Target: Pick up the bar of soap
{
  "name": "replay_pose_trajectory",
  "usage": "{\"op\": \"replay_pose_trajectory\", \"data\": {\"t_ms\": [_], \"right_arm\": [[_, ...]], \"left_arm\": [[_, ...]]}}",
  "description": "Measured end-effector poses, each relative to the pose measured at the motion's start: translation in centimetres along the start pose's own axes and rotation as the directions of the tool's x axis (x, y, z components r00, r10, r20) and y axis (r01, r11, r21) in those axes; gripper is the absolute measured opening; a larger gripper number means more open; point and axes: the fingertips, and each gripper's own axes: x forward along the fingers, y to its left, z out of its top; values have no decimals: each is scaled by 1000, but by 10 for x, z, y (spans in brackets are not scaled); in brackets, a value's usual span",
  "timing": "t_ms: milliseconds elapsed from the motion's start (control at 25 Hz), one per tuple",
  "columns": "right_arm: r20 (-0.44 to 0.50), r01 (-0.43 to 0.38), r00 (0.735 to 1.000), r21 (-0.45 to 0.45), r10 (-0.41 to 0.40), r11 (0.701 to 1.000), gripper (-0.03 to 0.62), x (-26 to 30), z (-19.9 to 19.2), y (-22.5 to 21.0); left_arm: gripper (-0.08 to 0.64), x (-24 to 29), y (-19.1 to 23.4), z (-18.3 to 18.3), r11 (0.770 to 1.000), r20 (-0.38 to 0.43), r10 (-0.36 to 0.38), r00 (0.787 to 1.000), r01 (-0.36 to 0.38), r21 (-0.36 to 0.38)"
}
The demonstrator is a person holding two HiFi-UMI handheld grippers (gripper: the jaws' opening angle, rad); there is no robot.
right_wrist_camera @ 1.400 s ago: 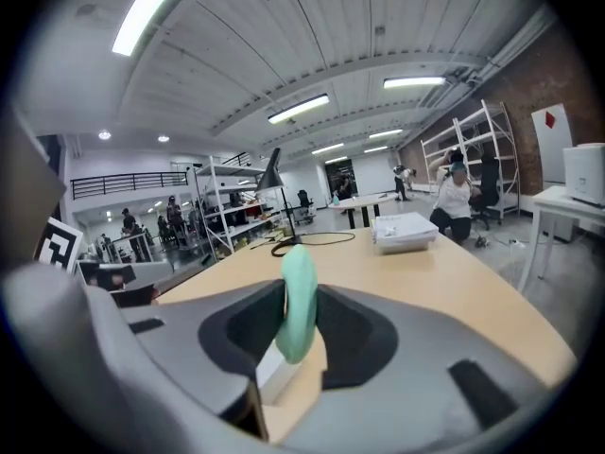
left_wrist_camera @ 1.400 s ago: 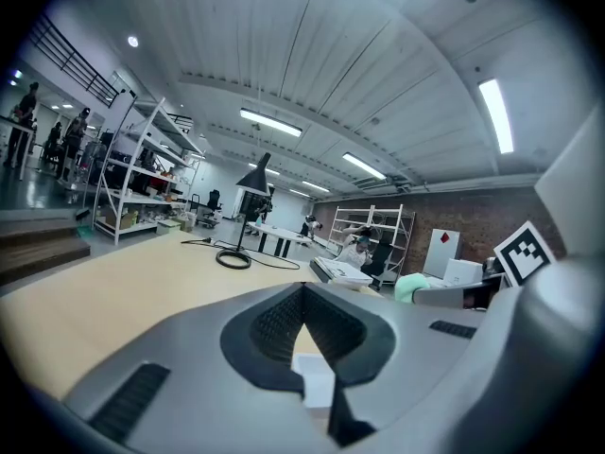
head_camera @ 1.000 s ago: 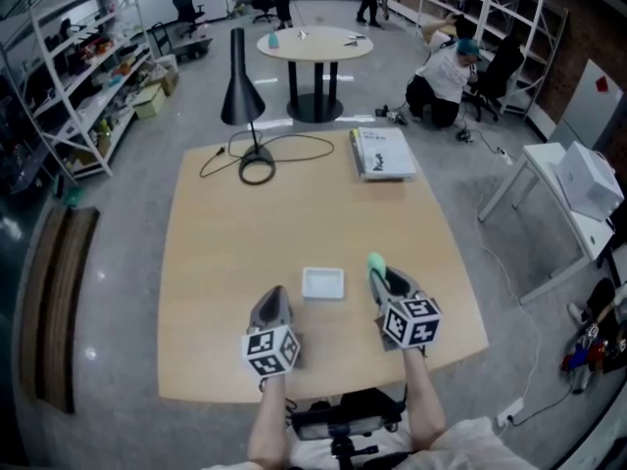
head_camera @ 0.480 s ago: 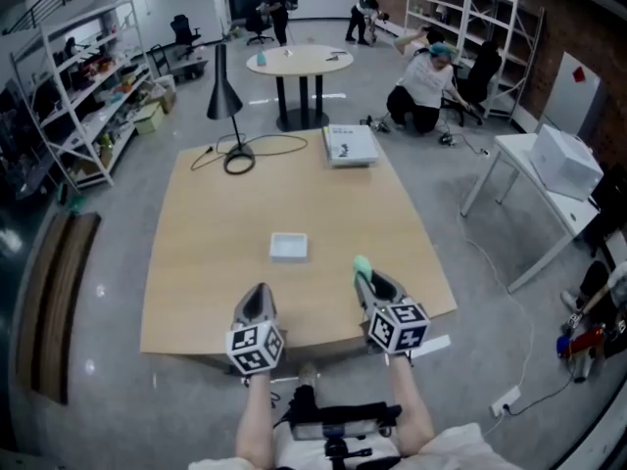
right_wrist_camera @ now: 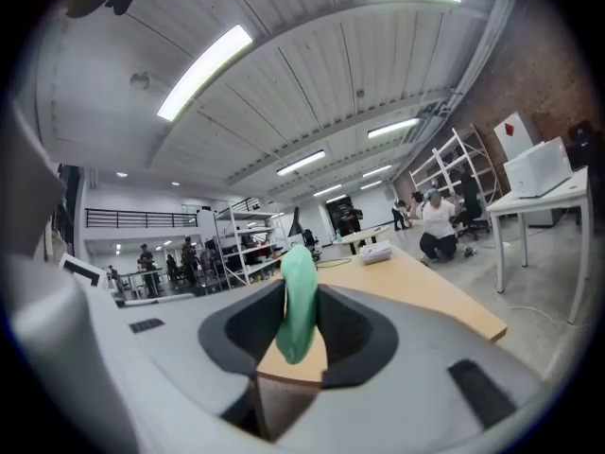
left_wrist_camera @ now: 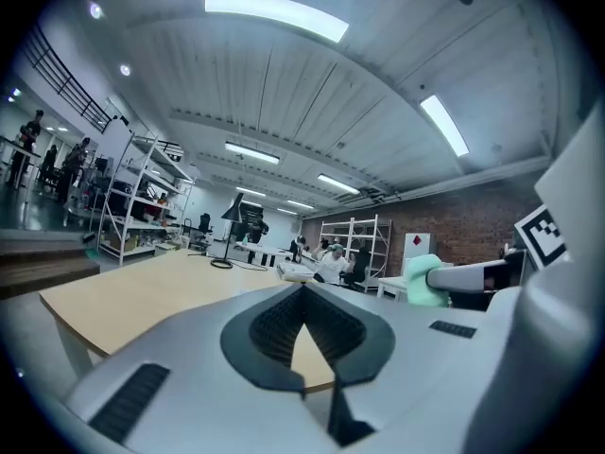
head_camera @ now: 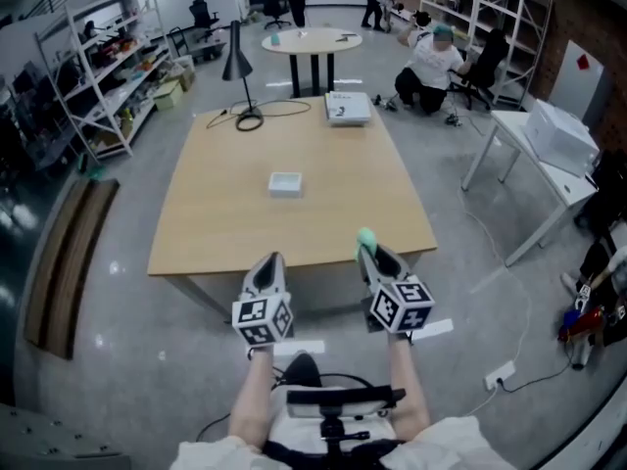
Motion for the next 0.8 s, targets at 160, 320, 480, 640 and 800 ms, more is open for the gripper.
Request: {"op": "replay_pose_trajectory", "data": {"t_ms": [160,320,480,640,800], "right_arm": [[30,-44,999,-17,44,999,112,-31,3,27],[36,-60,998,-4,60,998,112,-51,-3,47],[42,-76,996,13,76,997,112,-70,-12,73],[34,-82,996,19,81,996,112,-95,-19,105],[12,-79,997,30,79,996,112,-140,-34,151]], "left_arm": [[6,-31,-15,17,1000,42,0,999,0,10],[6,-58,-24,21,999,54,-30,998,28,37],[6,-90,-20,24,999,63,-39,997,36,40],[6,-132,-17,26,998,89,-59,994,57,28],[6,-198,-10,19,999,70,-50,996,49,22]]}}
